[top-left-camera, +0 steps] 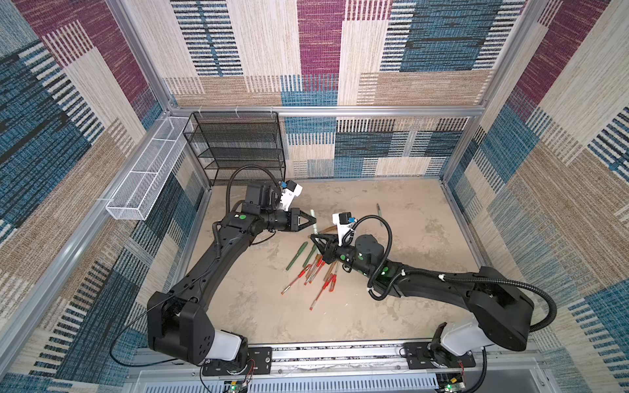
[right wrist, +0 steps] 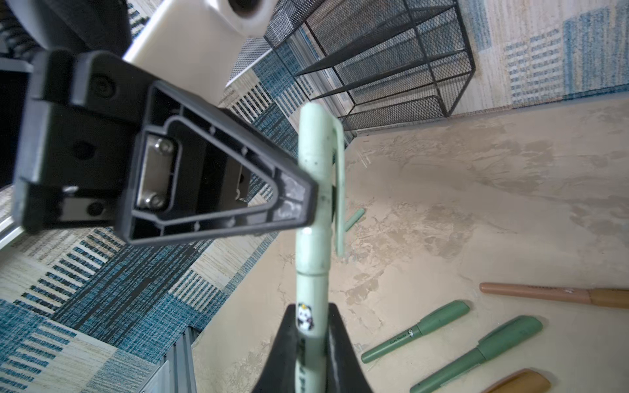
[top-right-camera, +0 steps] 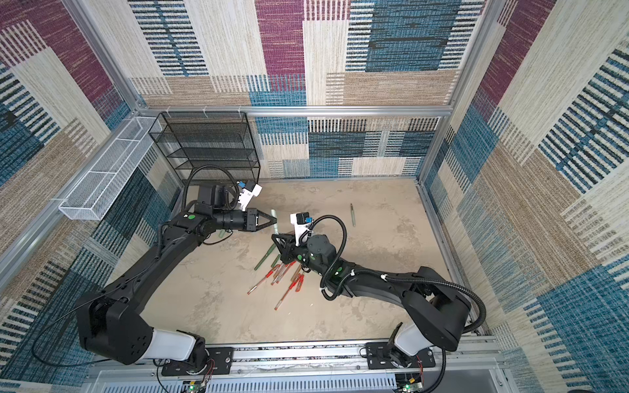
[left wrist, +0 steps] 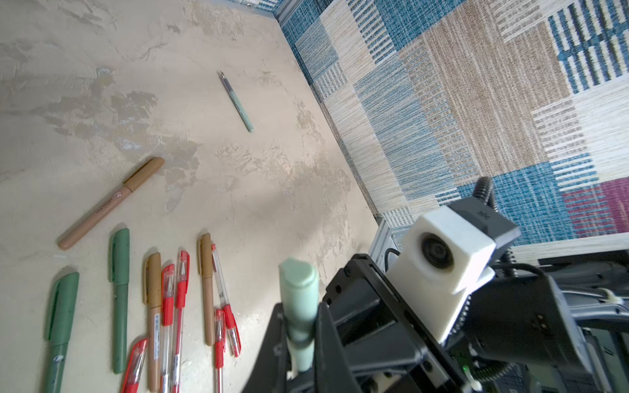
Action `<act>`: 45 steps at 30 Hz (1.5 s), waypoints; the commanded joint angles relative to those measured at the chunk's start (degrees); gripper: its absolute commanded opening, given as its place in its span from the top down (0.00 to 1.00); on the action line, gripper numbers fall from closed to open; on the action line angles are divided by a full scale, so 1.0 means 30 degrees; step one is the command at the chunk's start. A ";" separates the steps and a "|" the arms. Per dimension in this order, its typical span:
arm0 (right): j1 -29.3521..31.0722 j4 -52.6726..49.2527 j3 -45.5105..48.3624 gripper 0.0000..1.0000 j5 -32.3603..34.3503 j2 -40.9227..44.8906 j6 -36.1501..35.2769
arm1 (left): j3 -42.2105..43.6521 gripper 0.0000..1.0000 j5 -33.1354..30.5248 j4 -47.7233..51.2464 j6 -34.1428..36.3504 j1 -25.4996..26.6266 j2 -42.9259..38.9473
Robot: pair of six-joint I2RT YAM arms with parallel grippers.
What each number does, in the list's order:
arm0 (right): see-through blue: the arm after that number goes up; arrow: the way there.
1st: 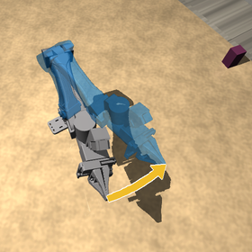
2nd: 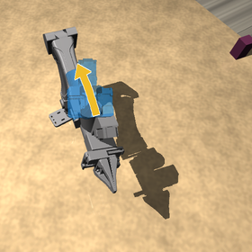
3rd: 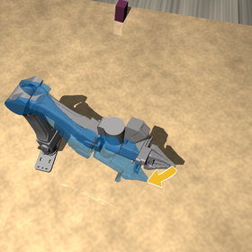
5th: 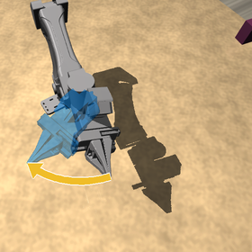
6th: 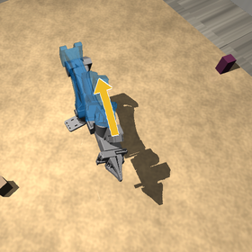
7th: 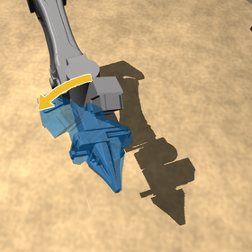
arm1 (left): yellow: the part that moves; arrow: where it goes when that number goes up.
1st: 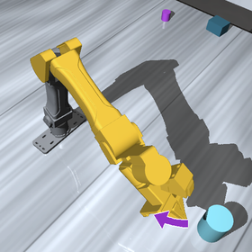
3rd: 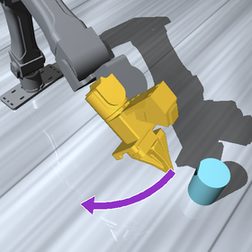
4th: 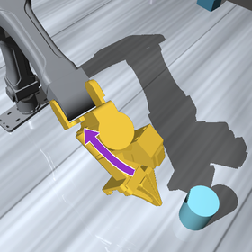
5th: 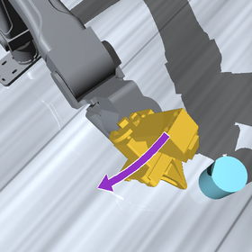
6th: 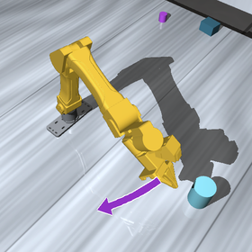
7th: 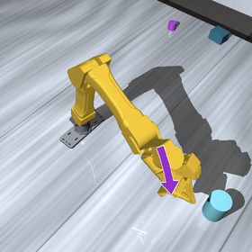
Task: Open the pen caps
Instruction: 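Pull the cap off the right-held pen with the left gripper, then lower the mint cap with the left gripper while the right draws back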
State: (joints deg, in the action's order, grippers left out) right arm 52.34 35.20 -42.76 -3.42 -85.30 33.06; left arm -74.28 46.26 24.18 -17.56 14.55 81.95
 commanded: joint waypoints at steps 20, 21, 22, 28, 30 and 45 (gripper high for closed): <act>-0.0590 -0.7341 0.2060 1.00 0.3034 0.4799 0.0191 | -0.0305 1.00 -1.0237 0.4205 0.7802 -0.2226 0.2246; -0.0697 -0.7645 0.2181 1.00 0.3043 0.5150 0.0273 | 0.0185 1.00 -1.0667 0.3659 0.8032 -0.2241 0.2365; -0.0829 -0.7848 0.2276 1.00 0.3092 0.5434 0.0338 | 0.0409 1.00 -1.1019 0.3411 0.8287 -0.2241 0.2545; -0.1459 -1.0289 0.2326 1.00 0.3756 0.7101 0.0183 | -0.0227 1.00 -1.4028 0.3541 1.0217 -0.2626 0.5100; -0.1632 -1.0626 0.2696 1.00 0.3998 0.7865 0.0063 | -0.0818 1.00 -1.4801 0.3735 1.0453 -0.2873 0.6062; -0.2680 -1.1930 0.4968 1.00 0.4443 1.2182 -0.0348 | -0.2997 1.00 -1.8340 0.4551 1.1890 -0.3369 1.0390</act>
State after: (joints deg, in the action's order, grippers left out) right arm 44.25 -0.67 -28.53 9.43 -49.65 32.69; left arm -82.72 -5.63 36.91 16.75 4.62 112.46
